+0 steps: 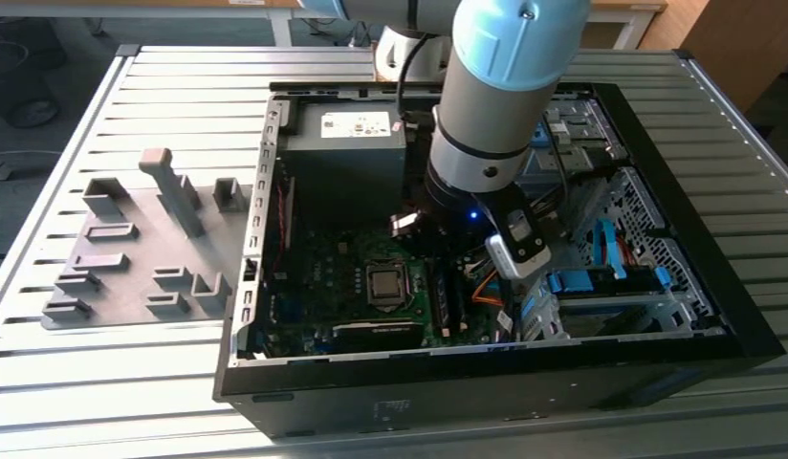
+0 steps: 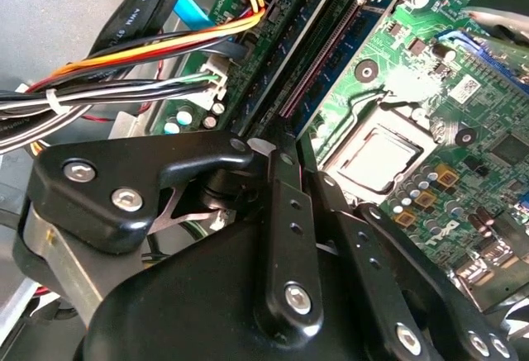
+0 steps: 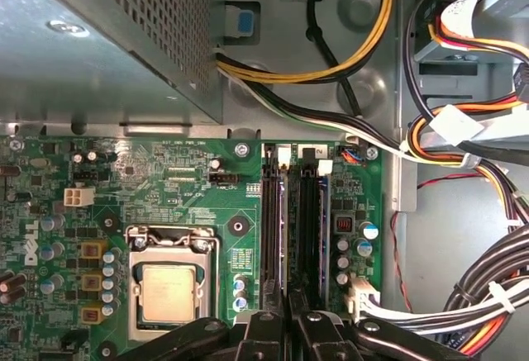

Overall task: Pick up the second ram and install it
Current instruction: 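Insert the second ram into the second slot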

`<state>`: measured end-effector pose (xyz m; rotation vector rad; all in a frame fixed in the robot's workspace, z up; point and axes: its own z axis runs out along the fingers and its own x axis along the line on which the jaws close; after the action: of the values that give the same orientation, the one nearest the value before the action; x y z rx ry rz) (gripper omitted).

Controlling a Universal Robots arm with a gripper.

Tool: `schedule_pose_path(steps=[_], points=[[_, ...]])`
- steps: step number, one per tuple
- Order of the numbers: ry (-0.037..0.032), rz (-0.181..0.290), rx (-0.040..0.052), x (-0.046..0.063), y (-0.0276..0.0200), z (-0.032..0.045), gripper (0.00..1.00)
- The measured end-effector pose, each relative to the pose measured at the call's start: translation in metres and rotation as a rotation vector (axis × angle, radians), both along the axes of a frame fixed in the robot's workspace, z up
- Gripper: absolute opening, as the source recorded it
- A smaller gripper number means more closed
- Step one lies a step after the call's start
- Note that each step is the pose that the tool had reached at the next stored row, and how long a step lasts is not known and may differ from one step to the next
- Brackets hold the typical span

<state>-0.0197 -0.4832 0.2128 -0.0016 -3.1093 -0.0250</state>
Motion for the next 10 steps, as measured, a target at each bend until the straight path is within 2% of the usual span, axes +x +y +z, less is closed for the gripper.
schedule_pose_path(steps=[10], points=[[-0.0001,-0.003,0.0001,0.0004,0.0001,-0.0036,0.14]])
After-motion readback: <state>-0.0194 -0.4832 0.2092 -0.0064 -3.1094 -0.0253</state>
